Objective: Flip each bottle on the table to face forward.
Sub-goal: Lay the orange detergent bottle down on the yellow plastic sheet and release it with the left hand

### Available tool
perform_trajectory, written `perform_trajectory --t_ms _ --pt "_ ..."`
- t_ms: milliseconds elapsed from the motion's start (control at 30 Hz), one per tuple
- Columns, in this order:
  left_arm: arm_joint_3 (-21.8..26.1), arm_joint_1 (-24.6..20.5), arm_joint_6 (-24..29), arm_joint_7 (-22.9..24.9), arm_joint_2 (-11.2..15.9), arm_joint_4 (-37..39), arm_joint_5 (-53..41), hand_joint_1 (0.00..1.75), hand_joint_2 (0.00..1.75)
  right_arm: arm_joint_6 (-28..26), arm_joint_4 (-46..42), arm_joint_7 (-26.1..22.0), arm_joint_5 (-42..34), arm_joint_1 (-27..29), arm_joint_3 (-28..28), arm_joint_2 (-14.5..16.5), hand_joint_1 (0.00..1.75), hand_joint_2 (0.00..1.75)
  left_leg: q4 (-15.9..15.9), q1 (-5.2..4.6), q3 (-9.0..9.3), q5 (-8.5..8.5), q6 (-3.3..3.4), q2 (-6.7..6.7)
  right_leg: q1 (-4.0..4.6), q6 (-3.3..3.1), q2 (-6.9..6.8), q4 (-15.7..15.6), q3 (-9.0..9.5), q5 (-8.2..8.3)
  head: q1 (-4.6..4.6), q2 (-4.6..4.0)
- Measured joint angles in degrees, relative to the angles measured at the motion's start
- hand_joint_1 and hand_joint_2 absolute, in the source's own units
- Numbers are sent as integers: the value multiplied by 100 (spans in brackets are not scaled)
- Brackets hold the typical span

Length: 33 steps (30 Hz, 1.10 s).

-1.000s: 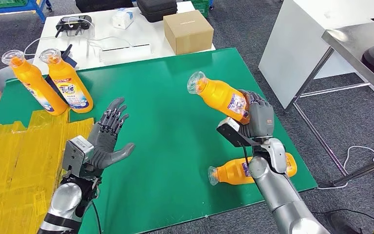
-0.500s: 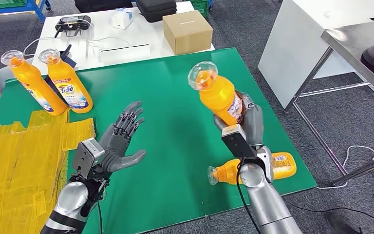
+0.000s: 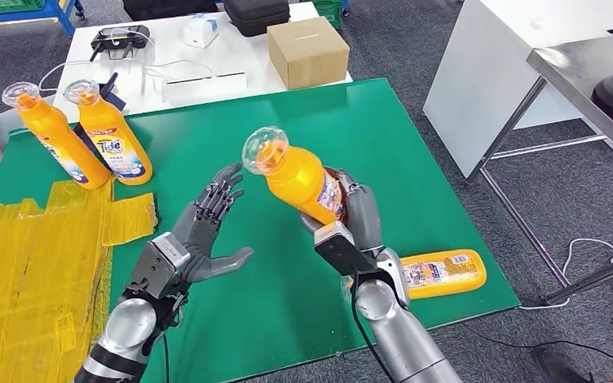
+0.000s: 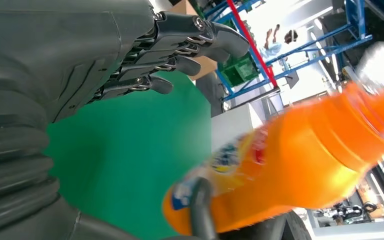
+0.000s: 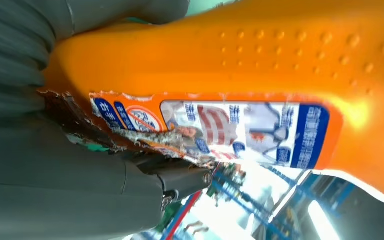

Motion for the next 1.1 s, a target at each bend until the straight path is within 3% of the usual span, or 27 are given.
perform_trajectory --t_ms 367,733,867,1100 --pt "-114 -12 427 -46 -92 -22 -388 0 175 270 363 29 122 -42 745 269 173 175 -1 1 0 0 0 0 1 -1 0 0 -1 -1 0 0" --pt "-130 -55 115 -43 -122 13 104 0 175 231 540 43 255 -119 1144 325 175 175 0 1 0 0 0 -1 1 -1 0 0 -1 -1 -1 0" --pt "-121 -101 -14 -32 -122 74 349 175 175 196 590 56 306 -156 1267 331 175 175 -1 1 0 0 0 1 1 -1 1 0 -2 -1 0 0" --pt "-44 -98 -159 -48 -124 99 942 175 175 156 683 109 280 -239 1441 339 175 175 0 0 0 0 0 0 0 -1 0 0 -2 -1 0 0"
